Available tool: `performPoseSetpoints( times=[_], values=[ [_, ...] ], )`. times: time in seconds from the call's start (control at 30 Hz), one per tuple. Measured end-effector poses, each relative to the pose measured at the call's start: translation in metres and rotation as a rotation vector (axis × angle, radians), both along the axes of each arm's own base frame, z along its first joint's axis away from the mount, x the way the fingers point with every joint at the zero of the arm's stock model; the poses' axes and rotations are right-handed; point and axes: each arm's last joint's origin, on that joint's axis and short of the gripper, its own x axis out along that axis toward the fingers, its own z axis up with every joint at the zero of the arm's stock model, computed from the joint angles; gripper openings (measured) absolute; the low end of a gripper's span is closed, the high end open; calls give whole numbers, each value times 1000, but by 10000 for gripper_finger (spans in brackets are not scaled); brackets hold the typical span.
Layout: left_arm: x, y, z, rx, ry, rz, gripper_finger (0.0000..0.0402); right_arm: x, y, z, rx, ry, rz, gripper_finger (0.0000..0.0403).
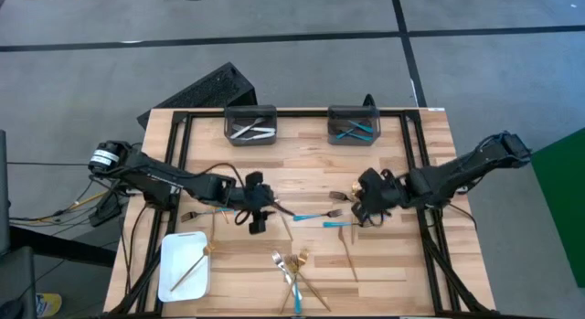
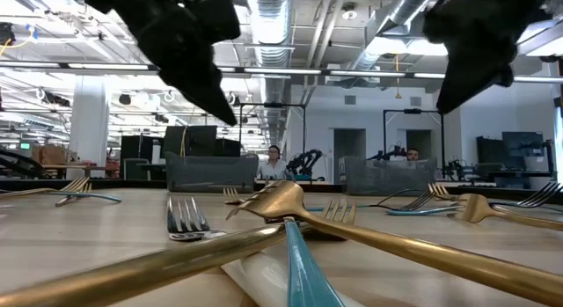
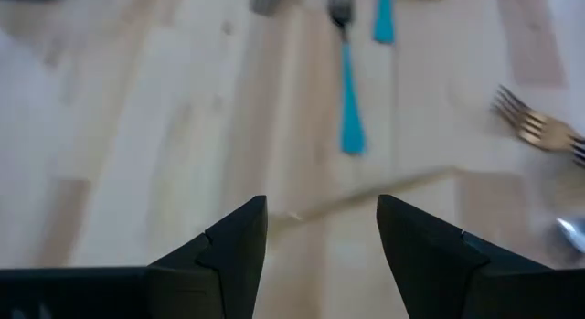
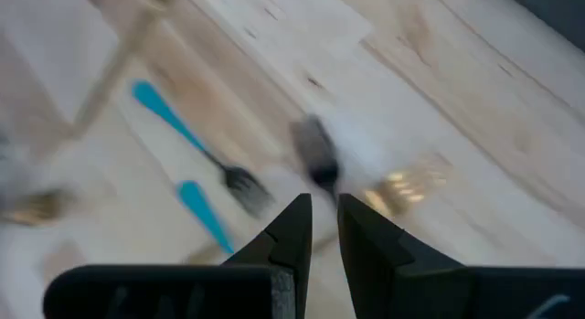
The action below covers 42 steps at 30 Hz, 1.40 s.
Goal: Sort silverware by color (type)
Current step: Adjust the gold spoon in the white bin
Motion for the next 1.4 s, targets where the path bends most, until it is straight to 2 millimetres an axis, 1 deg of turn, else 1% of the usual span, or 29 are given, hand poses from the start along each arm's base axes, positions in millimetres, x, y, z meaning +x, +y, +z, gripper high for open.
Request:
performPoseSetpoints(
  times=[0.13, 0.23, 0.3, 0.37, 0.43, 0.5, 0.57, 0.67, 0.73, 0.83, 0.9, 0.97, 1.07, 1.13, 1.2, 1.4],
  values=[
    [-11, -19, -5, -24, 77, -5, 196, -1, 26, -2, -15, -99, -34, 81],
    [-22, -32, -10, -4, 154, 3, 196, 6, 43, -9, -22, -147, -10, 81],
    [-28, -37, -12, 34, 182, 16, 196, 14, 54, -16, -25, -169, 29, 81],
    [-30, -40, -12, 64, 179, 38, 196, 28, 66, -22, -10, -235, 60, 81],
    [-29, -41, -11, 86, 156, 56, 196, 42, 74, -30, -34, -273, 115, 81],
    [-26, -40, -9, 103, 105, 85, 196, 55, 76, -38, -70, -272, 148, 81],
    [-20, -38, -5, 109, 40, 105, 196, 65, 73, -44, -56, -266, 99, 81],
    [-12, -34, -1, 105, -18, 80, 196, 76, 66, -49, -23, -260, 6, 81],
    [-9, -32, 1, 147, -27, 4, 196, 79, 65, -50, -25, -257, -10, 81],
    [-8, -29, 1, 267, 1, -118, 193, 82, 67, -46, -25, -271, -1, 81],
    [-6, -25, 1, 292, 3, -145, 187, 81, 68, -43, -27, -273, 10, 81],
    [-3, -20, 2, 254, -19, -109, 179, 83, 72, -39, -18, -293, 23, 81],
    [-2, -14, 1, 134, -30, 2, 168, 85, 76, -37, -10, -325, 28, 81],
    [-6, -15, -2, 72, 14, 39, 162, 87, 78, -40, -6, -326, 30, 81],
    [-16, -21, -4, 13, 92, 45, 157, 88, 78, -47, -19, -300, 31, 81],
    [-51, -47, 0, -82, 293, 112, 139, 98, 72, -60, -33, -286, 2, 81]
  ],
)
